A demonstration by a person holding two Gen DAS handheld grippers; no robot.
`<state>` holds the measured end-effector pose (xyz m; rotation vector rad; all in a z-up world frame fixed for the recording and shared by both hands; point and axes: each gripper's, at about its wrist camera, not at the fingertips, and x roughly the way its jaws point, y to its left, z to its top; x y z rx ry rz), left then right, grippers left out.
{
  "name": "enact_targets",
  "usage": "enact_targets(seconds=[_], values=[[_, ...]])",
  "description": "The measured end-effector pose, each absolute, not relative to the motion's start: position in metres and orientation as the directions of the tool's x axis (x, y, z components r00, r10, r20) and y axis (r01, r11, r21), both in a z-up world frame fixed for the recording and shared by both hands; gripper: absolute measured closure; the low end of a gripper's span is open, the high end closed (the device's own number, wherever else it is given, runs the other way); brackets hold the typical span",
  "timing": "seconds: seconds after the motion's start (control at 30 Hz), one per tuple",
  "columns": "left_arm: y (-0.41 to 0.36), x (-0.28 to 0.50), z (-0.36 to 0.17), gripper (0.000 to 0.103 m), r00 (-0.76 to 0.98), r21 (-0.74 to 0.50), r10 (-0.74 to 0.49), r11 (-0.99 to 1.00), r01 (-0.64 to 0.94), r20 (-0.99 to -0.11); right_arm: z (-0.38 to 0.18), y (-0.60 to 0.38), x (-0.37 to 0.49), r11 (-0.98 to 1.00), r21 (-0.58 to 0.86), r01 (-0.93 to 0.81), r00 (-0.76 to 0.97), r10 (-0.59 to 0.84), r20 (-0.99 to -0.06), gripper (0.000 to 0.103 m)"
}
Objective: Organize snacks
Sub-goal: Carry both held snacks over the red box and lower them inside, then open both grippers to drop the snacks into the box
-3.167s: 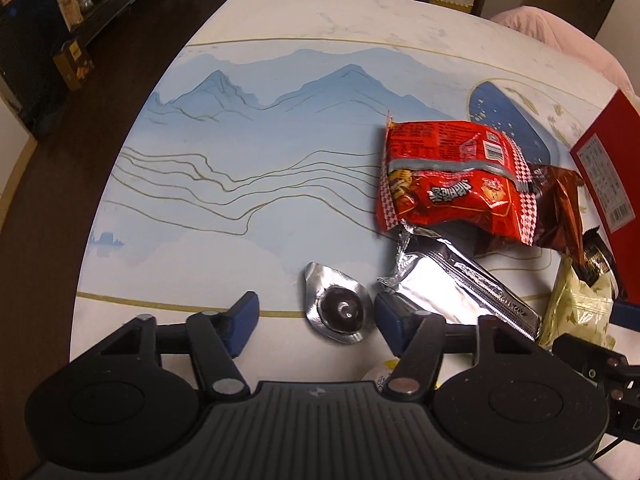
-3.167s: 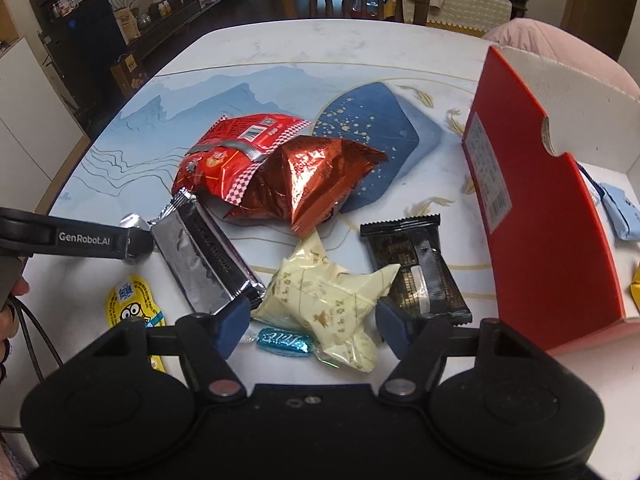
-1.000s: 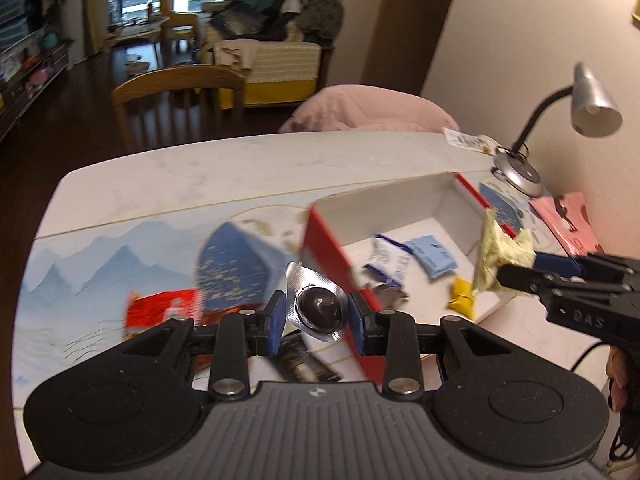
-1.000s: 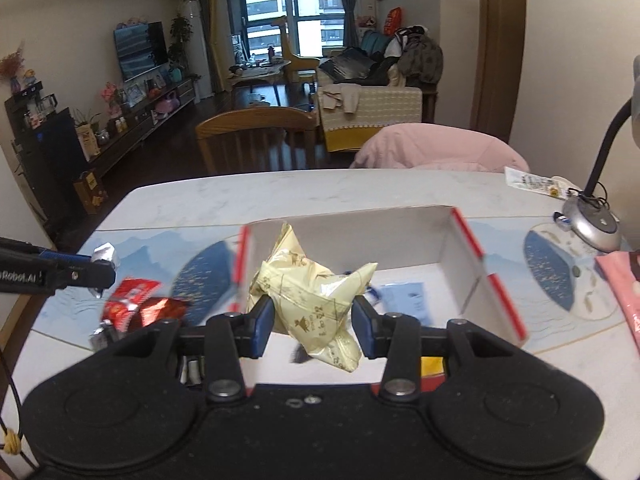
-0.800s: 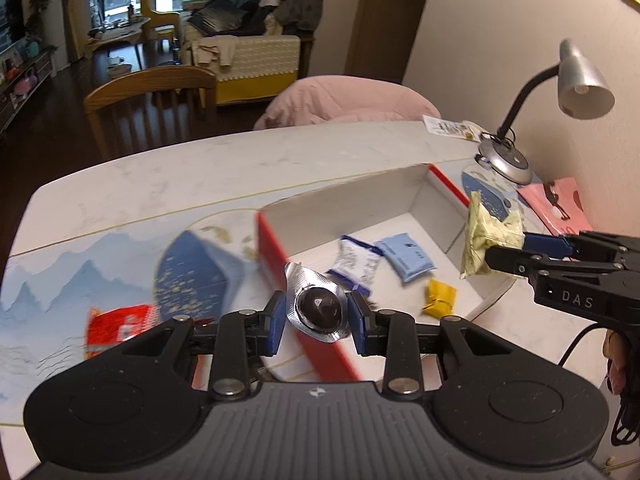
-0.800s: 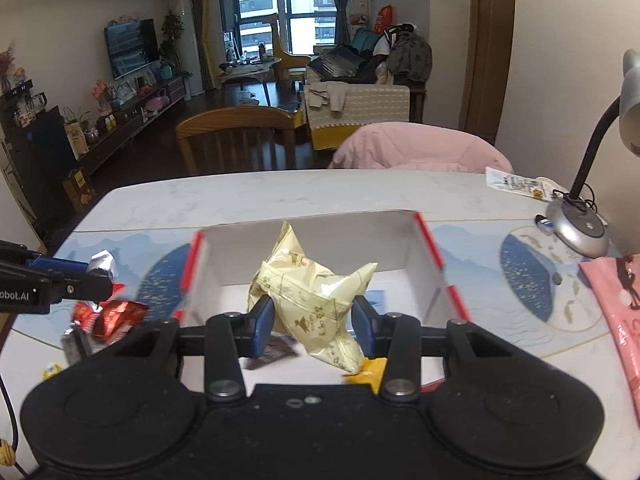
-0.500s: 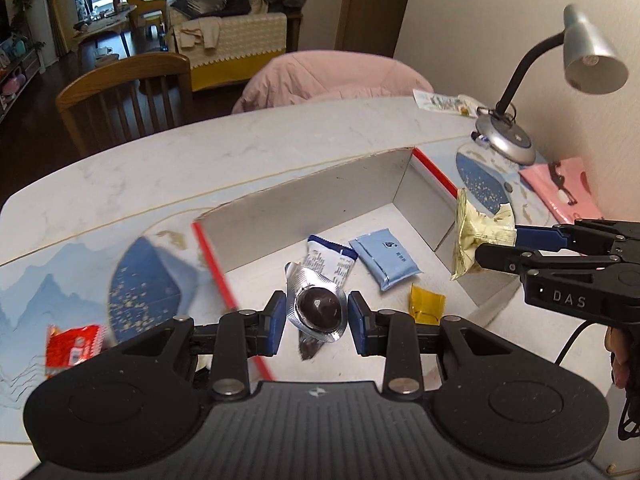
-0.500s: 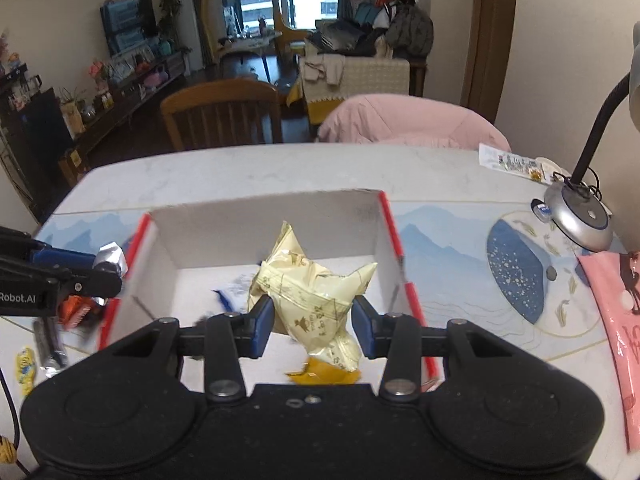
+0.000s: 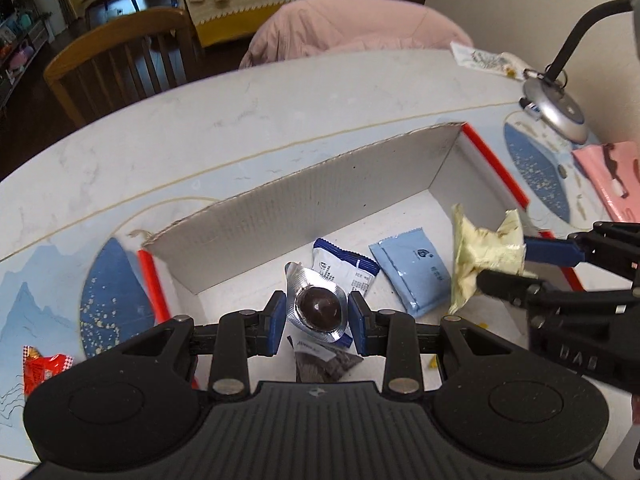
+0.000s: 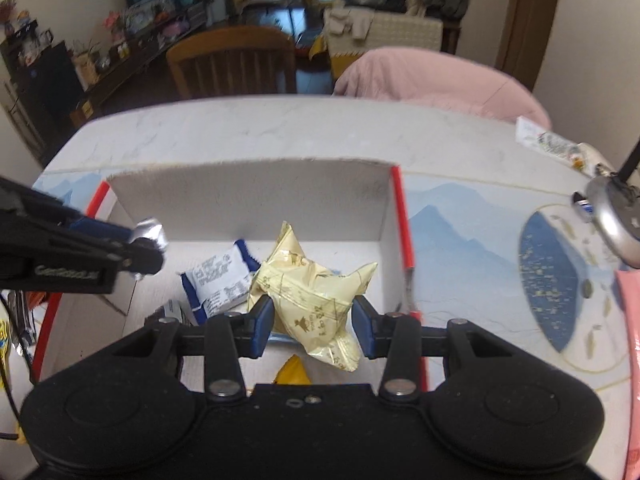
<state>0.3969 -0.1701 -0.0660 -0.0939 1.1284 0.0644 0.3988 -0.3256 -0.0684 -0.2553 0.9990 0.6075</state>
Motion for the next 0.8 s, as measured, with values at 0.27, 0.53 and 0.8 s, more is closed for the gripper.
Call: enact_targets(seconds=[0.27, 0.53, 0.8], values=[[-0.178, 0.42, -0.094, 0.07, 0.351, 0.001, 0.029, 0.997, -0.08, -0.936, -0.092, -0.311, 0.413, 0.781, 0.086, -0.618, 0.298, 0.334, -0.894, 0.062], [-0.177, 0.432, -0.11, 0.069, 0.264, 0.016, 0.036, 0.997, -0.079, -0.964, -0.1, -0.294, 0.408, 0.737, -0.022, -0.676, 0.31, 0.257, -0.916, 0.062], [-0.172, 0.433, -0.113, 0.066, 0.226, -0.003, 0.02, 0.995, -0.101, -0.974, -0.1, -0.295, 0.408, 0.745, -0.031, -0.666, 0.32, 0.249, -0.914, 0.06]])
